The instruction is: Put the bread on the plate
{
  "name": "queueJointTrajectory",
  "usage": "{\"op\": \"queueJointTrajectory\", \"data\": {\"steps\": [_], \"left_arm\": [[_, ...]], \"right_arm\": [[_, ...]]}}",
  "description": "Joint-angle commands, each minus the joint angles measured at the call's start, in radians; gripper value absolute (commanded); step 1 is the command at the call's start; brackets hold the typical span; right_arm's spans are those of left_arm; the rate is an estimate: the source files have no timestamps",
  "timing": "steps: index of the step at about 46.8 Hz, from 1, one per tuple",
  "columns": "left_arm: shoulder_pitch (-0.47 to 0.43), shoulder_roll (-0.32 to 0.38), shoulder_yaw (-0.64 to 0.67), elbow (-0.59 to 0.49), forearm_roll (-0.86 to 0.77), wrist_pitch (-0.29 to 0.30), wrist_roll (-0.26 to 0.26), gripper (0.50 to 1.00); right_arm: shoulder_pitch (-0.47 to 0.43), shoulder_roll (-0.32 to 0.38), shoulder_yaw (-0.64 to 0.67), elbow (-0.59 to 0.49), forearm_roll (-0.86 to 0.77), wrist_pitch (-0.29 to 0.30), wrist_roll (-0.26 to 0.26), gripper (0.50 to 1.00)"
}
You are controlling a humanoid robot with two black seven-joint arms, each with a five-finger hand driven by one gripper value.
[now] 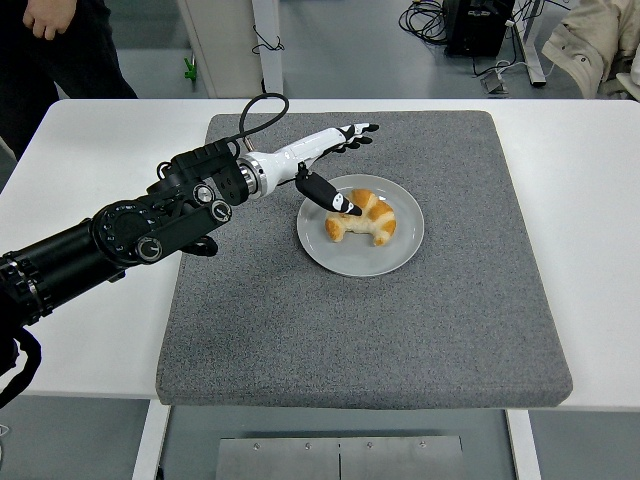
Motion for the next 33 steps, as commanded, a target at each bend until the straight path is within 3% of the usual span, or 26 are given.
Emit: {"op": "queueJointTrajectory", "data": {"steps": [1, 11, 22, 33], "left_arm": [[0.008, 0.002, -0.044, 0.000, -0.067, -0.009, 0.000, 0.969], [0.049, 0.032, -0.122, 0.004, -0.186, 0.004, -0.043, 0.969], [0.083, 0.062, -0.205, 0.011, -0.333, 0.007, -0.044, 0.969], [0.089, 0.082, -0.208, 0.042, -0.493, 0.083, -0.049, 0.969]], "right_arm": [[0.000, 0.000, 0.000, 0.000, 0.000, 0.000, 0.000, 1.000], [0.000, 0.000, 0.000, 0.000, 0.000, 0.000, 0.000, 1.000], [0.000, 0.000, 0.000, 0.000, 0.000, 0.000, 0.000, 1.000], [0.000, 0.000, 0.000, 0.000, 0.000, 0.000, 0.000, 1.000]]}}
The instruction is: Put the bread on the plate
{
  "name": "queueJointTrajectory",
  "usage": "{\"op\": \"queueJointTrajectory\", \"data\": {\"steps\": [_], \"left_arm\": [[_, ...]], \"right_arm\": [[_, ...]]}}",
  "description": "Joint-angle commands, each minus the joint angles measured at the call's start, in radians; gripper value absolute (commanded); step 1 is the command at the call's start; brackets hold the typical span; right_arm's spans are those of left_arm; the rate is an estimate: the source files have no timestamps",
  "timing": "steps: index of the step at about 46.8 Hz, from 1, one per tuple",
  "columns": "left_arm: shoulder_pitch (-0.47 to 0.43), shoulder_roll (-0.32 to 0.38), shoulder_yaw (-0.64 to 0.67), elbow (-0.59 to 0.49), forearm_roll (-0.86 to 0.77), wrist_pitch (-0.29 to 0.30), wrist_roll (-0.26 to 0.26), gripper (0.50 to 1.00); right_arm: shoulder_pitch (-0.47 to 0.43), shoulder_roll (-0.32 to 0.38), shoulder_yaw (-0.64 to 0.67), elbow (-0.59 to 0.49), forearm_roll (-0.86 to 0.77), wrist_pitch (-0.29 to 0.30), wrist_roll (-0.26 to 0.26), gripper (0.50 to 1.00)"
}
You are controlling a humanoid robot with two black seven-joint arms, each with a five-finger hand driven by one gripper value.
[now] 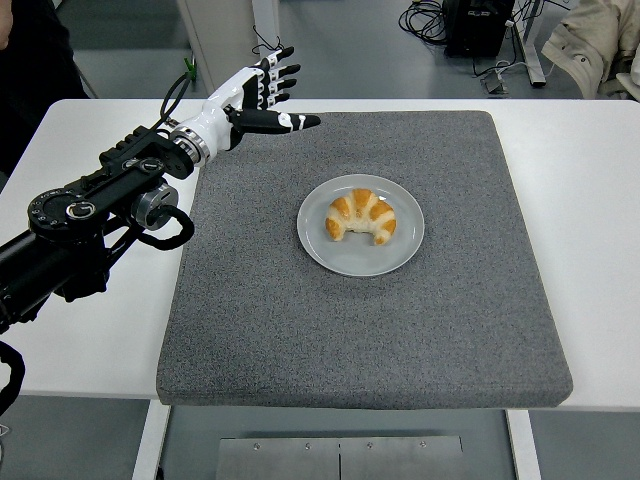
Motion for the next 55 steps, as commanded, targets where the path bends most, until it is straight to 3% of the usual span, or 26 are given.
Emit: {"op": "queueJointTrajectory", "data": {"steps": [1, 13, 30, 43, 55], "left_arm": [[0.003, 0.001, 0.000, 0.015, -0.033, 0.010, -0.004, 0.969], [0.014, -0.025, -0.026, 0.143, -0.182, 0.022, -0.081, 0.969], [0.017, -0.136, -0.075, 0.351, -0.282, 0.020, -0.167, 0.968], [0.017, -0.168, -0.218, 0.365, -0.283, 0.007, -0.188, 0.968], [0.015, -0.167, -0.235, 0.365, -0.325, -0.021, -0.216, 0.968]], "right_arm": [[0.000, 0.000, 0.000, 0.000, 0.000, 0.000, 0.000, 1.000], [0.000, 0.000, 0.000, 0.000, 0.000, 0.000, 0.000, 1.000], [0.000, 0.000, 0.000, 0.000, 0.000, 0.000, 0.000, 1.000], [0.000, 0.000, 0.000, 0.000, 0.000, 0.001, 0.000, 1.000], [0.008, 0.000, 0.005, 0.008, 0.000, 0.003, 0.000, 1.000]]}}
